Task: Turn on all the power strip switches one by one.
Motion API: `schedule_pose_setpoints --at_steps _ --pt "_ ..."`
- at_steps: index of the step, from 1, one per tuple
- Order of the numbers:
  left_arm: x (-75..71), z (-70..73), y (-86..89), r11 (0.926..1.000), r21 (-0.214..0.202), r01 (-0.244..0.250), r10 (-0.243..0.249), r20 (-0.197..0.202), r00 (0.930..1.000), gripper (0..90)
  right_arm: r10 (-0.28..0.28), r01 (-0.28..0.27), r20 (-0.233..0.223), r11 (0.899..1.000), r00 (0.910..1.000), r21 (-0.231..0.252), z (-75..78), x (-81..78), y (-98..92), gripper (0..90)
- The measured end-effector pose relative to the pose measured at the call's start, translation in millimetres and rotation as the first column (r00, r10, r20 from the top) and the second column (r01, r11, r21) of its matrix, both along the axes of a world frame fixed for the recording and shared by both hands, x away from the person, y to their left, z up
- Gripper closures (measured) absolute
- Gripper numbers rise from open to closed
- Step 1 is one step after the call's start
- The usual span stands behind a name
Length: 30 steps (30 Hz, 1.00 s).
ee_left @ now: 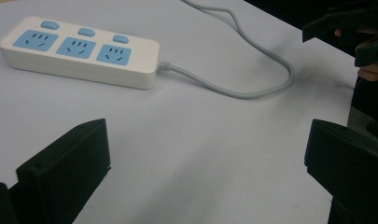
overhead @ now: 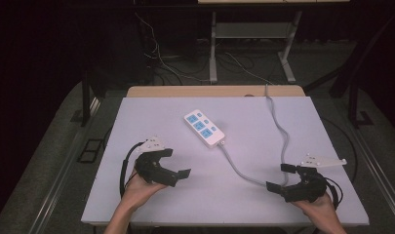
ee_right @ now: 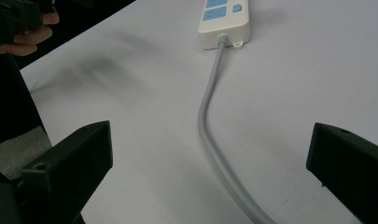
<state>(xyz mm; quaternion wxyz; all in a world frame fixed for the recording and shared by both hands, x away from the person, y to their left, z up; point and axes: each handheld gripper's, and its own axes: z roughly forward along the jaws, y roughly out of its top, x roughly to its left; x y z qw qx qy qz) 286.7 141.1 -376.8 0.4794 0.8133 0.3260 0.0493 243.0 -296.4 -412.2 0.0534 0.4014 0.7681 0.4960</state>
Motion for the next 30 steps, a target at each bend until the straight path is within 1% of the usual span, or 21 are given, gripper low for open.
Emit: schedule_pose_setpoints --at_steps 2,6,17,19,25,30 --pt "2.6 2.1 -1.6 0.9999 0.013 0.009 -0.009 -0.001 1.0000 0.0 0.000 0.000 -0.002 1.000 1.0000 -0.004 -0.3 0.1 0.1 0.3" --pt "9.0 7.2 -4.6 0.9997 0.016 0.018 -0.018 -0.003 0.9998 0.0 0.001 -0.001 -0.001 1.000 1.0000 -0.003 -0.3 0.2 0.0 0.3" --pt "30.1 21.4 -17.3 0.9969 0.060 0.050 -0.050 0.002 0.9987 0.0 0.001 -0.001 -0.001 1.000 1.0000 -0.004 -0.4 0.2 -0.4 0.3" --pt "33.5 23.4 -19.7 0.9966 0.062 0.055 -0.055 0.002 0.9985 0.0 0.001 -0.001 -0.002 1.000 1.0000 -0.004 -0.4 0.2 -0.5 0.3" --pt "42.4 25.2 -25.6 0.9936 0.087 0.072 -0.072 -0.003 0.9974 0.0 0.003 -0.003 -0.001 1.000 1.0000 -0.005 -0.3 -0.3 -1.2 0.3" --pt "51.0 25.5 -28.7 0.9927 0.092 0.078 -0.077 -0.011 0.9969 0.0 0.001 -0.001 -0.003 1.000 1.0000 -0.003 -0.5 0.2 -2.6 0.3"
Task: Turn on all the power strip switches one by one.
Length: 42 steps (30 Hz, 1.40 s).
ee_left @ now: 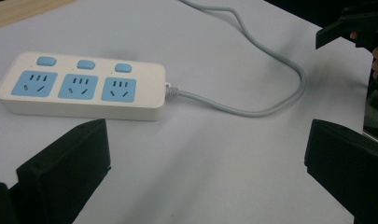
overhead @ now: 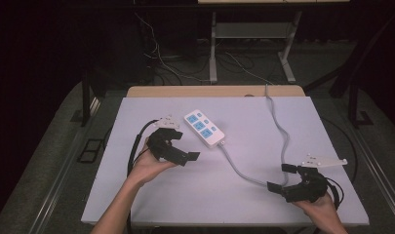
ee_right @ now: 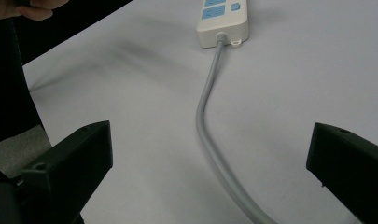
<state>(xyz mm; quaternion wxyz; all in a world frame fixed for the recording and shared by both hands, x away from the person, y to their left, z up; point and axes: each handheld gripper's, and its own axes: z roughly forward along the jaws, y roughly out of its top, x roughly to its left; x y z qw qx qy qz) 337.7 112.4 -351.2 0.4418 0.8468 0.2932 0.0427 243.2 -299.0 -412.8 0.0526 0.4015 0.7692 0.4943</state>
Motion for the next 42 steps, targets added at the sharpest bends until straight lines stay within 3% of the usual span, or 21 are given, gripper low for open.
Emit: schedule_pose_setpoints --at_steps 21,42 --pt "35.2 10.7 -25.4 0.9959 0.073 0.054 -0.054 -0.002 0.9985 0.0 0.002 -0.002 -0.005 1.000 1.0000 -0.001 -0.8 0.3 -0.9 0.3" --pt "76.4 17.1 -41.1 0.9901 0.129 0.054 -0.053 -0.015 0.9985 1.0 0.000 0.000 -0.003 1.000 1.0000 -0.002 -0.9 0.5 -3.0 0.3"
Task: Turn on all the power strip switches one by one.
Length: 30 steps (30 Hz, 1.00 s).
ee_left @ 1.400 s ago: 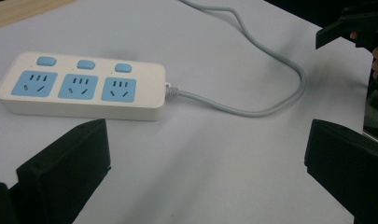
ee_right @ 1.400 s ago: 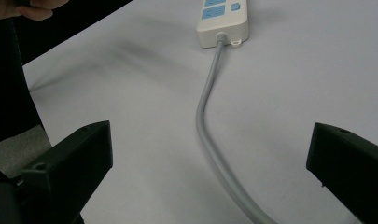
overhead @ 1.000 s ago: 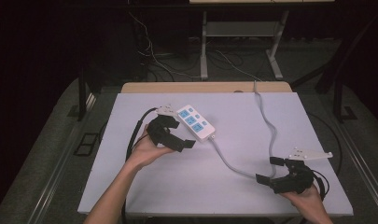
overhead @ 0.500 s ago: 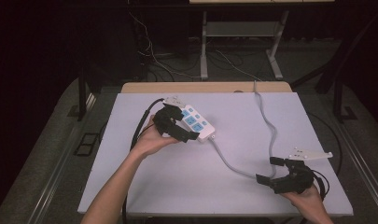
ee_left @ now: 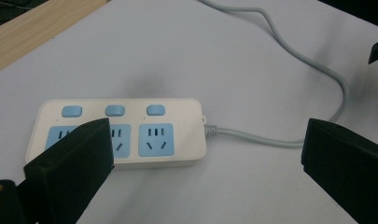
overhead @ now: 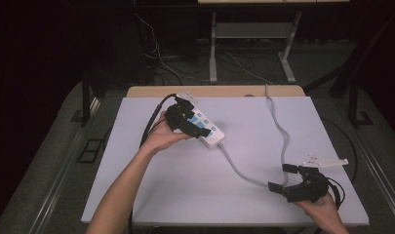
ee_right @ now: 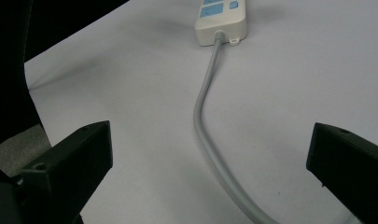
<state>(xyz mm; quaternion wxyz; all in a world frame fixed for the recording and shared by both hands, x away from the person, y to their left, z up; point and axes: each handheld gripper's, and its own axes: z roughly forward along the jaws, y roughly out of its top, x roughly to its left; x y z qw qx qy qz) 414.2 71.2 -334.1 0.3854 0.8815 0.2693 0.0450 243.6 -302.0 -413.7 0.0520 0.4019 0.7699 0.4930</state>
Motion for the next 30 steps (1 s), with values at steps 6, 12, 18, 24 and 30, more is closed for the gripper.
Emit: schedule_pose_setpoints --at_steps 6,12,18,24,30 --pt "8.6 2.1 -8.6 0.9998 0.013 0.013 -0.013 -0.010 0.9999 5.7 0.001 -0.001 -0.001 1.000 1.0000 -0.001 0.0 -0.2 0.2 0.3" --pt "15.3 5.1 -17.0 0.9996 0.022 0.019 -0.019 -0.002 0.9998 14.0 0.004 -0.004 -0.001 1.000 1.0000 -0.003 -0.2 0.2 0.6 0.3" --pt "20.4 6.0 -24.8 0.9994 0.021 0.027 -0.027 0.008 0.9996 25.9 0.005 -0.005 -0.001 1.000 1.0000 -0.003 -0.4 0.3 0.8 0.3" --pt "24.0 1.9 -29.2 0.9996 0.018 0.022 -0.022 0.013 0.9997 42.6 0.008 -0.008 -0.001 1.000 1.0000 -0.004 -0.4 0.4 0.9 0.3" --pt "28.5 -6.5 -33.3 0.9995 0.030 0.010 -0.010 0.004 0.9999 59.7 0.009 -0.009 0.000 1.000 1.0000 -0.006 -0.6 0.8 0.9 0.3"
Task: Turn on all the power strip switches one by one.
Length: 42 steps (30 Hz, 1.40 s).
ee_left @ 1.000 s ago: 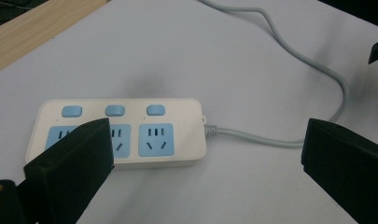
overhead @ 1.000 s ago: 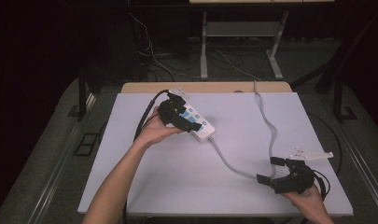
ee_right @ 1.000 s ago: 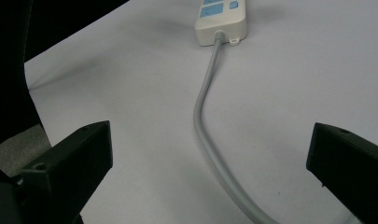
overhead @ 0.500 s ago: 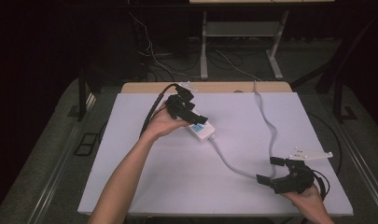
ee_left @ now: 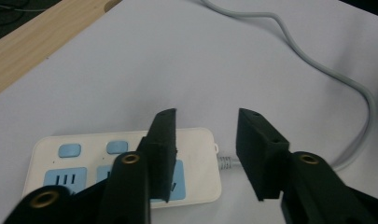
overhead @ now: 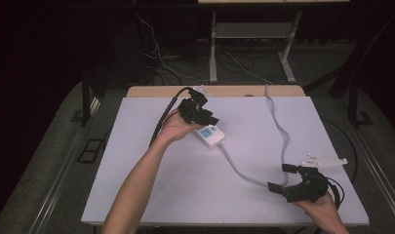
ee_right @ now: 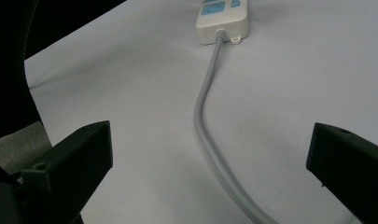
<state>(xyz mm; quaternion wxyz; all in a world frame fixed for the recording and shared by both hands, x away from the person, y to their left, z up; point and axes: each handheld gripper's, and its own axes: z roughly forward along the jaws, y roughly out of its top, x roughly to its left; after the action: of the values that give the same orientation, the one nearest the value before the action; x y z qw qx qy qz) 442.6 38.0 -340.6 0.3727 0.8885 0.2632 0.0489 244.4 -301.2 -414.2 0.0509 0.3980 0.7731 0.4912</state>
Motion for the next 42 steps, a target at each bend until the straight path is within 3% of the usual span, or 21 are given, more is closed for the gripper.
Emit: schedule_pose_setpoints --at_steps 10,13,23,42 --pt "10.3 -13.9 -4.1 1.0000 -0.006 0.003 -0.003 -0.035 0.9994 85.1 0.000 0.000 -0.001 1.000 1.0000 -0.001 -0.2 0.3 -0.6 0.3" --pt "12.6 -18.4 -6.6 1.0000 -0.006 0.003 -0.003 -0.041 0.9992 89.0 0.000 0.000 -0.001 1.000 1.0000 -0.002 -0.1 0.3 -0.8 0.3" --pt "19.6 -34.2 -13.5 0.9999 -0.015 0.001 -0.002 -0.071 0.9975 89.5 -0.001 0.001 0.002 1.000 1.0000 -0.004 -0.1 0.6 -1.6 0.3" --pt "34.1 -61.5 -14.7 0.9988 0.026 -0.042 0.045 -0.104 0.9936 89.5 0.006 -0.006 0.004 1.000 1.0000 -0.009 -0.1 1.2 -1.9 0.3"
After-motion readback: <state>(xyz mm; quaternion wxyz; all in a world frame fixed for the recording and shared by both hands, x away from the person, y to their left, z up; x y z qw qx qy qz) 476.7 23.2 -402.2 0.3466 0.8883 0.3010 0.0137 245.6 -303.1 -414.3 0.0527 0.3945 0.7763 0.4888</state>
